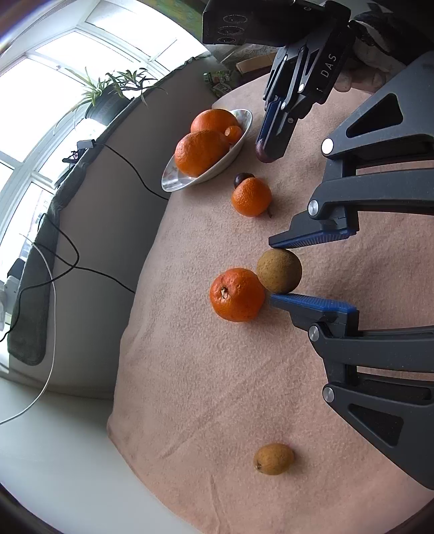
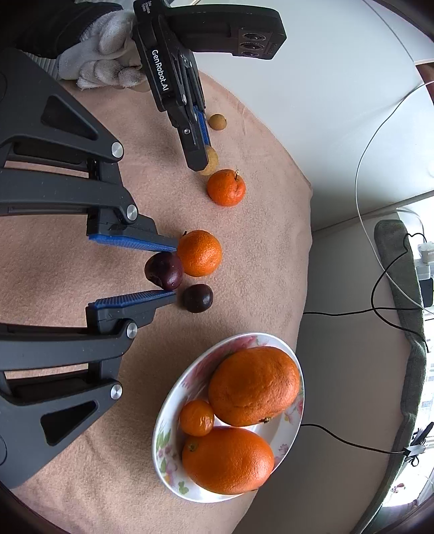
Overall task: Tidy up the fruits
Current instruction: 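Close the right tool on a dark plum while the left tool closes on a brown kiwi, then carry the plum and the kiwi over the bowl with both tools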
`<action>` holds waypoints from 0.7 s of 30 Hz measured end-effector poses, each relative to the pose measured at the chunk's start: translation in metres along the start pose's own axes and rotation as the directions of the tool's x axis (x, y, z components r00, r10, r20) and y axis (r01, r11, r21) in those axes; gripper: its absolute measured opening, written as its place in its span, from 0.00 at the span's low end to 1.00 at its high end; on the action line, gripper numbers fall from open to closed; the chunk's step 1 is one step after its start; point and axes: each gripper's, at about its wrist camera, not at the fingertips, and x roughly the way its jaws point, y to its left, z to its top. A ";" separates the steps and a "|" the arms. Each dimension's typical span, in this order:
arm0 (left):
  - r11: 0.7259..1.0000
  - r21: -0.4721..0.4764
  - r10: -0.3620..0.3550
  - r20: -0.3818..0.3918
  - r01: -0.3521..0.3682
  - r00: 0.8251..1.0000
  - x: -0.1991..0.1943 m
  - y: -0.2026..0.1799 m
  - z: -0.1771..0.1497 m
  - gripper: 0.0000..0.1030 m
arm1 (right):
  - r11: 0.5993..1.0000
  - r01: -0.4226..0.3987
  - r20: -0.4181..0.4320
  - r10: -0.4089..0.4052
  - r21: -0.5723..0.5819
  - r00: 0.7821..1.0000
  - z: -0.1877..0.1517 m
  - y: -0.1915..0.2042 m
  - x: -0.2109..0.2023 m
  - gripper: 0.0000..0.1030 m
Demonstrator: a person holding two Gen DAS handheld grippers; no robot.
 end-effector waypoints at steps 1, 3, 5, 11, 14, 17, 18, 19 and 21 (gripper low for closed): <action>1.000 0.003 -0.009 0.002 0.009 1.000 -0.001 -0.002 0.001 0.25 | 1.000 0.002 0.009 -0.002 0.005 1.000 0.001 -0.002 -0.004 0.24; 1.000 0.012 -0.019 0.007 0.019 1.000 -0.001 -0.008 0.005 0.25 | 1.000 0.011 0.029 -0.011 0.014 1.000 0.003 -0.008 -0.013 0.24; 0.999 0.017 -0.030 0.012 0.030 0.999 -0.001 -0.013 0.009 0.25 | 1.000 0.022 0.050 -0.023 0.023 0.999 0.004 -0.014 -0.023 0.24; 0.997 0.055 -0.052 0.037 0.049 0.998 0.002 -0.034 0.027 0.25 | 0.997 0.054 0.104 -0.059 0.051 0.993 0.015 -0.036 -0.044 0.24; 0.995 0.074 -0.071 0.042 0.068 0.997 0.008 -0.044 0.038 0.25 | 0.995 0.072 0.125 -0.080 0.065 0.989 0.022 -0.047 -0.052 0.24; 0.992 0.096 -0.085 0.041 0.081 0.996 0.015 -0.056 0.047 0.25 | 0.993 0.087 0.143 -0.097 0.077 0.985 0.029 -0.057 -0.057 0.24; 0.991 0.104 -0.089 0.040 0.084 0.995 0.018 -0.060 0.050 0.25 | 0.993 0.091 0.148 -0.103 0.080 0.984 0.031 -0.061 -0.058 0.24; 0.990 0.111 -0.093 0.040 0.088 0.995 0.021 -0.063 0.053 0.25 | 0.992 0.096 0.151 -0.108 0.083 0.983 0.033 -0.064 -0.058 0.24; 0.988 0.120 -0.105 0.037 0.100 0.994 0.026 -0.069 0.059 0.25 | 0.991 0.106 0.155 -0.118 0.085 0.981 0.038 -0.070 -0.057 0.24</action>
